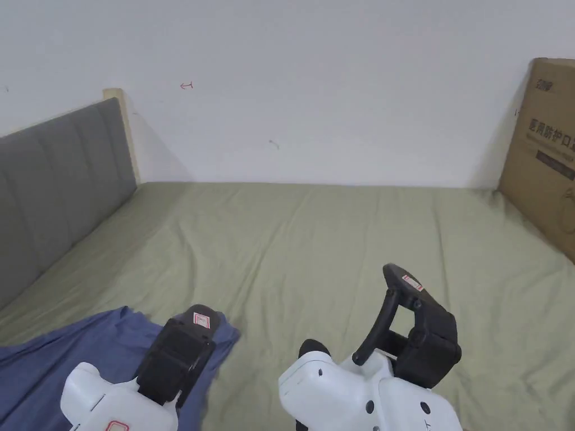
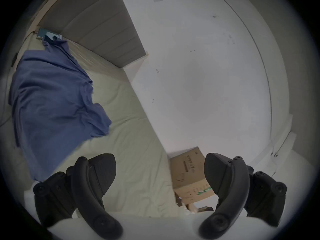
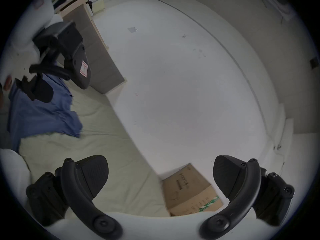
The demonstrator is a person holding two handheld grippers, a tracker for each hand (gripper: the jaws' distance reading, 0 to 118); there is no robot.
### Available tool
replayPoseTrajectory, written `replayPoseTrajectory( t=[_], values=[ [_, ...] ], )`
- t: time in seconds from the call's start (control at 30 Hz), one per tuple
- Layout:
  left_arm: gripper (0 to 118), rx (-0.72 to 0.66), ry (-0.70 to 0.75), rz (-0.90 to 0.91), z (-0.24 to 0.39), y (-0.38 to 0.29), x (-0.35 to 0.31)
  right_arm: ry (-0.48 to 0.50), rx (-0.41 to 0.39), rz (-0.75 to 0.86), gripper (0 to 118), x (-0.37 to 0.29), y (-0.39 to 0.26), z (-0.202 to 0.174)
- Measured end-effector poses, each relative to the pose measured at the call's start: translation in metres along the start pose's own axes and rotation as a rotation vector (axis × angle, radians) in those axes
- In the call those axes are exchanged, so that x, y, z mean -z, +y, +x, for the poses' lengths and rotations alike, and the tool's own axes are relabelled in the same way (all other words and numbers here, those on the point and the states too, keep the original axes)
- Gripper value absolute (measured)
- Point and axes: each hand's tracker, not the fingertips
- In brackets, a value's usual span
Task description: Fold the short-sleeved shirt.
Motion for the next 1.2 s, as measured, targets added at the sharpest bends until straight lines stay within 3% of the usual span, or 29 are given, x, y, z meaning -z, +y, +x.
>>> replayPoseTrajectory(
  t=[0.1,0.27,0.37,0.47,0.57,0.6,0.67,0.83,0.9,0.97,1.07,1.1,1.17,1.2],
  values=[
    [107,0.266,0.048,0.051,0.019,0.005,-0.002,-0.007,0.156,-0.01,118,0.002,0.002,0.008],
    [107,0.933,0.073,0.125,0.077,-0.006,-0.005,-0.012,0.74,-0.141,118,0.013,-0.014,0.044],
    [107,1.245,0.096,0.142,0.091,-0.023,-0.009,-0.083,0.901,-0.249,118,0.016,-0.034,0.049],
    [107,1.252,0.135,0.153,0.088,-0.031,-0.008,-0.091,1.058,-0.346,118,0.018,-0.058,0.054],
    [107,1.198,0.161,0.121,0.085,-0.029,-0.007,-0.015,1.197,-0.393,118,0.018,-0.077,0.058],
    [107,1.166,0.166,0.107,0.083,-0.027,-0.006,-0.011,1.203,-0.402,118,0.017,-0.08,0.059],
    [107,1.124,0.159,0.073,0.082,-0.023,-0.007,-0.049,1.143,-0.371,118,0.013,-0.078,0.059],
    [100,1.048,0.14,0.047,0.085,-0.016,-0.009,-0.147,0.836,-0.258,118,0.005,-0.064,0.054],
    [79,1.064,0.137,0.045,0.085,-0.015,-0.008,-0.145,0.811,-0.253,118,0.003,-0.06,0.052],
    [33,1.093,0.138,0.046,0.086,-0.019,-0.009,-0.125,0.807,-0.252,116,0.001,-0.058,0.051],
    [13,1.106,0.137,0.038,0.084,-0.021,-0.009,-0.104,0.762,-0.246,113,-0.001,-0.054,0.047],
    [7,1.112,0.127,0.041,0.083,-0.022,-0.01,-0.102,0.755,-0.232,101,-0.002,-0.053,0.045],
    [1,1.127,0.109,0.034,0.084,-0.024,-0.01,-0.176,0.739,-0.252,20,-0.001,-0.051,0.042],
    [0,1.132,0.102,0.033,0.084,-0.025,-0.01,-0.194,0.746,-0.25,10,-0.001,-0.052,0.041]
  ],
)
